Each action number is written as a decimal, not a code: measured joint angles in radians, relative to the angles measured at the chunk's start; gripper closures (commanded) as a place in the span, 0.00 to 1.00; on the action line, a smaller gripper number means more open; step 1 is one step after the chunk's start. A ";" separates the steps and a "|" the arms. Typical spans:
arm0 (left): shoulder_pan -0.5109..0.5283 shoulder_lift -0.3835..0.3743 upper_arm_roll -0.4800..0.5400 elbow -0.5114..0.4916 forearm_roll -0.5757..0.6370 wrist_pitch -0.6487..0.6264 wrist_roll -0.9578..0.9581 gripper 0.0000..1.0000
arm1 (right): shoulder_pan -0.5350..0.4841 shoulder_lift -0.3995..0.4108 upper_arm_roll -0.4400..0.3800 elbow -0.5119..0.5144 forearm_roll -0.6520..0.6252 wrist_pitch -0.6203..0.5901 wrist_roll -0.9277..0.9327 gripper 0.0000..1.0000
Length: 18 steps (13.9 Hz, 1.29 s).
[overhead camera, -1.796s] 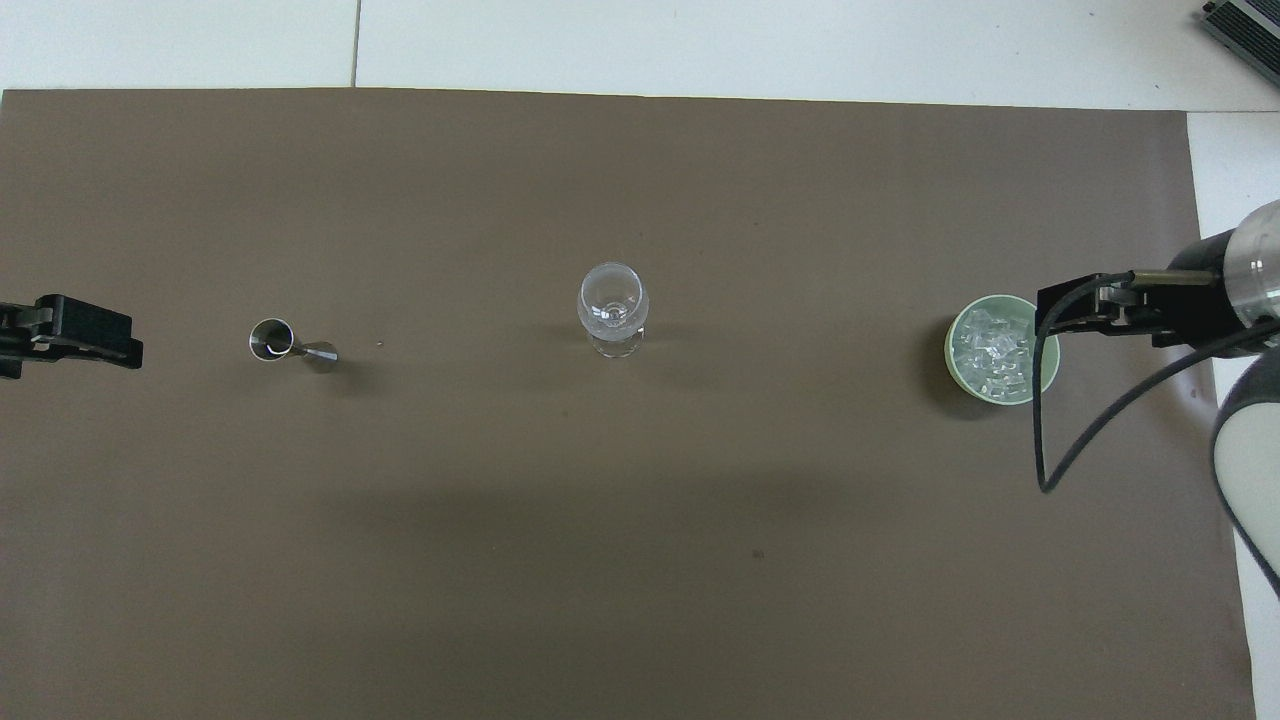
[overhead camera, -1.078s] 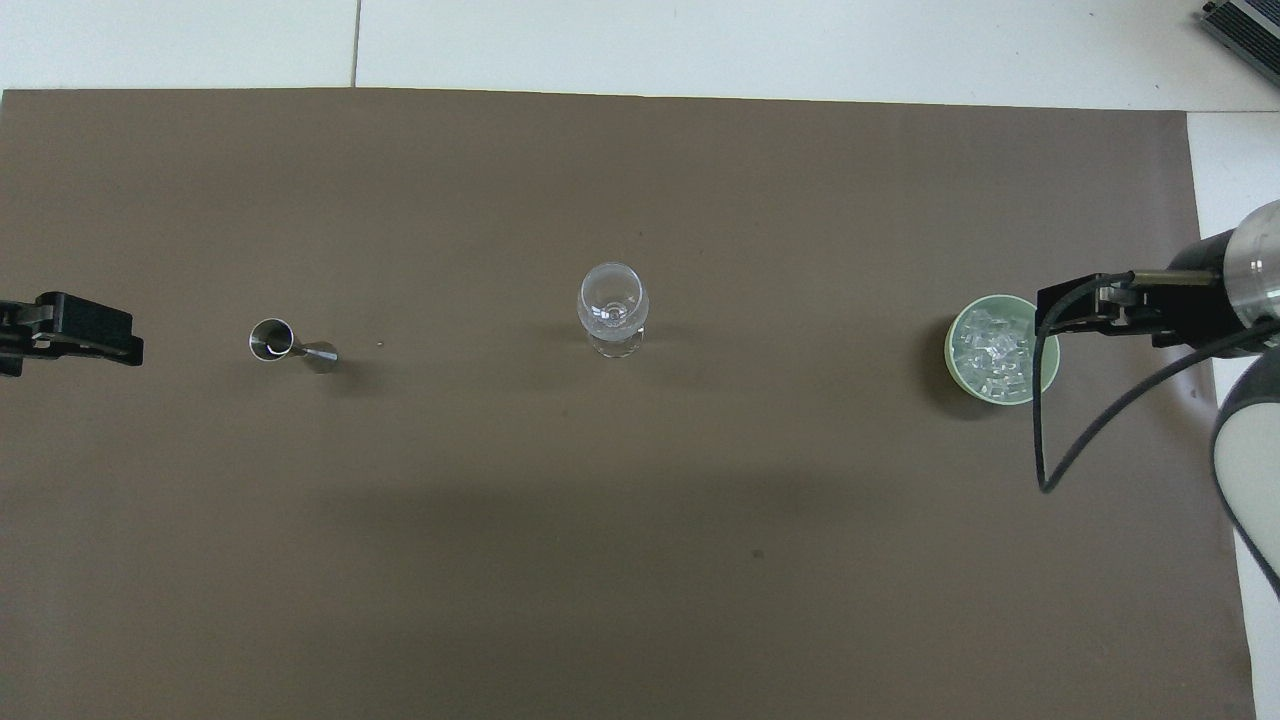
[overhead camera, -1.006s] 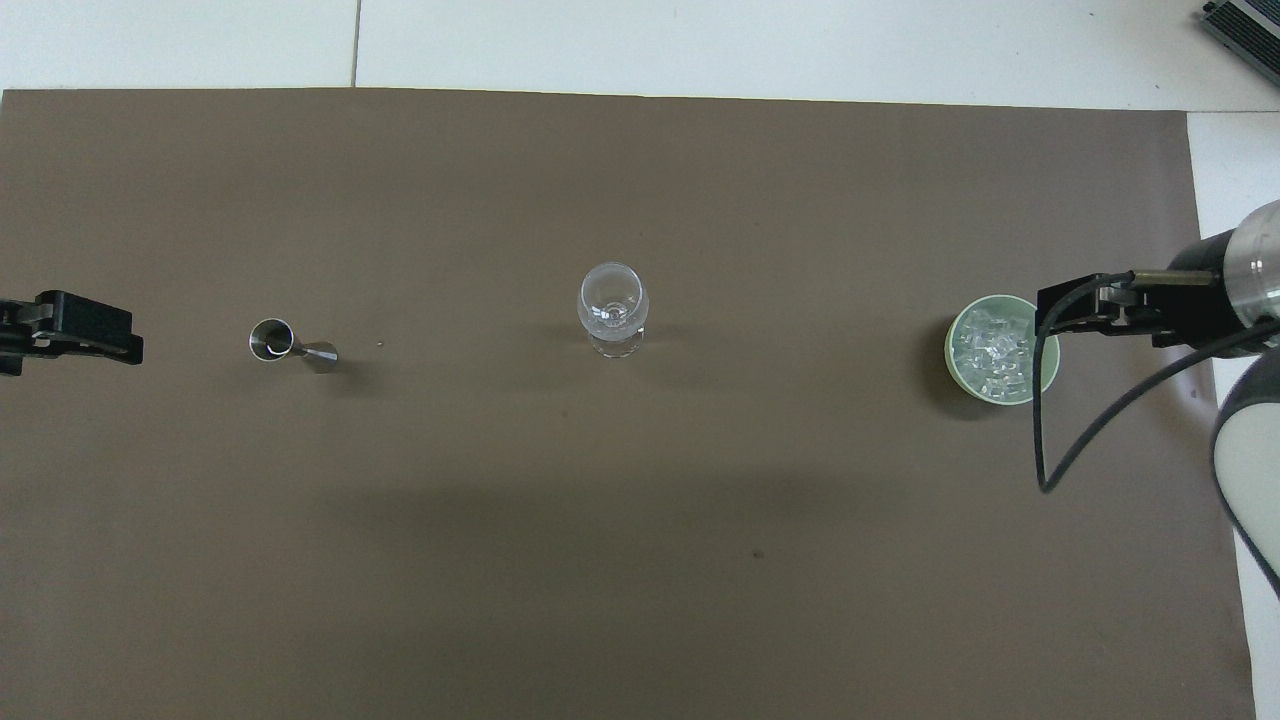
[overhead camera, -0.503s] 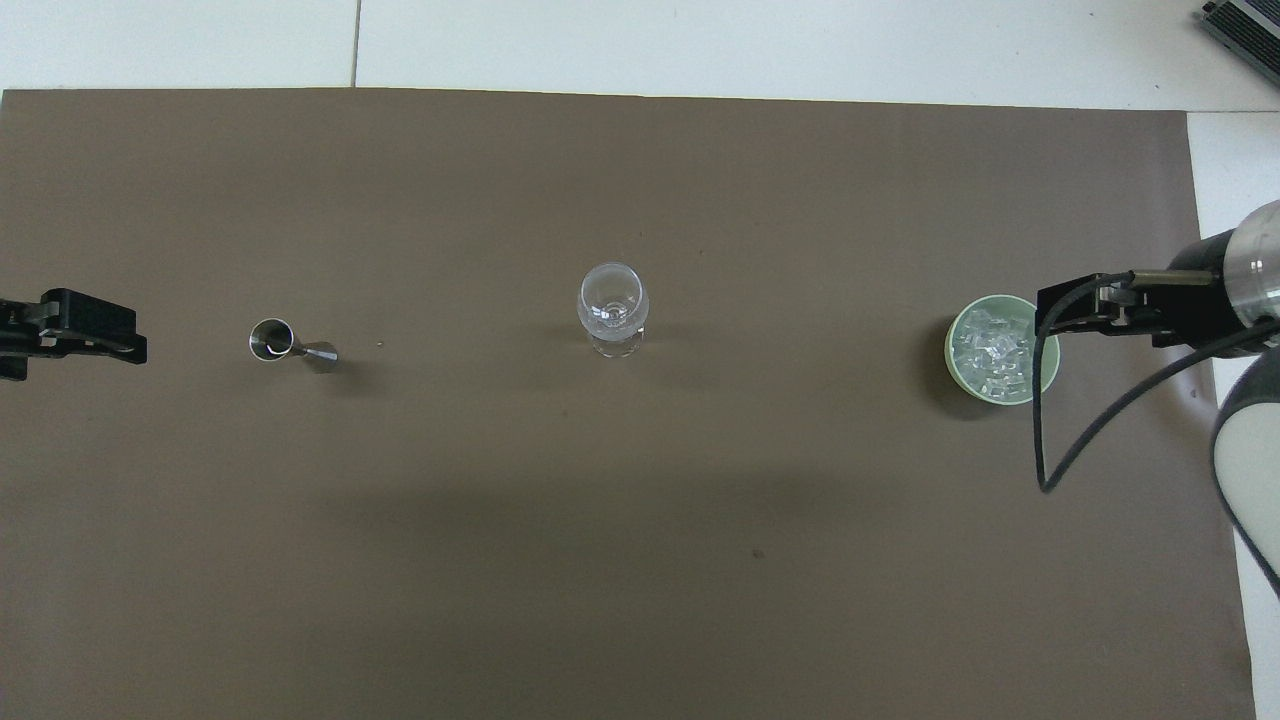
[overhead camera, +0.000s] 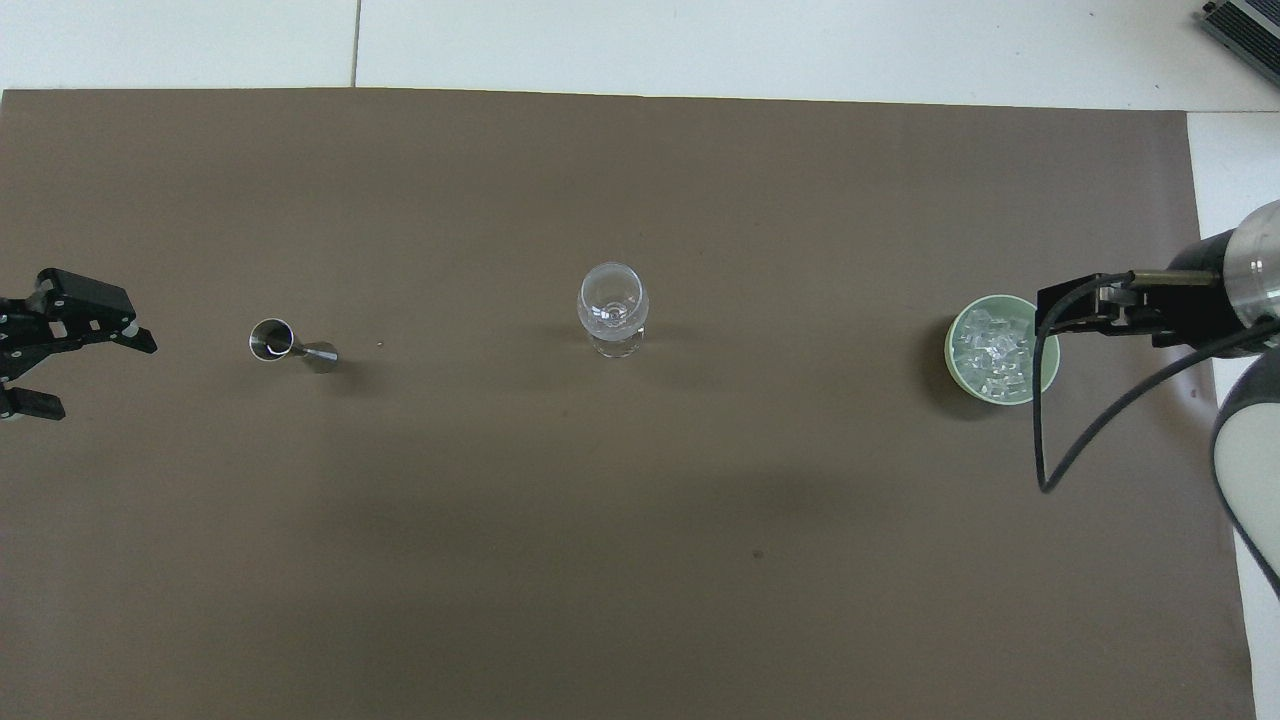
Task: Pour wine and add ice with both arms
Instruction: 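Open the left gripper and turn it toward the silver jigger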
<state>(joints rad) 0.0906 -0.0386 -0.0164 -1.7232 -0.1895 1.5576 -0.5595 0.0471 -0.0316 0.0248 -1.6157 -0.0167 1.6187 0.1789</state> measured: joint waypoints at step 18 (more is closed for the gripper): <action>0.240 -0.011 0.004 -0.429 -0.608 0.385 -0.539 0.00 | 0.000 0.000 0.000 0.000 0.000 0.000 0.000 0.00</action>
<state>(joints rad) 0.3311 -0.0499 -0.0126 -2.1518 -0.7976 1.9425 -1.0984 0.0471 -0.0316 0.0248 -1.6157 -0.0167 1.6187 0.1789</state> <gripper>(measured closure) 0.000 0.000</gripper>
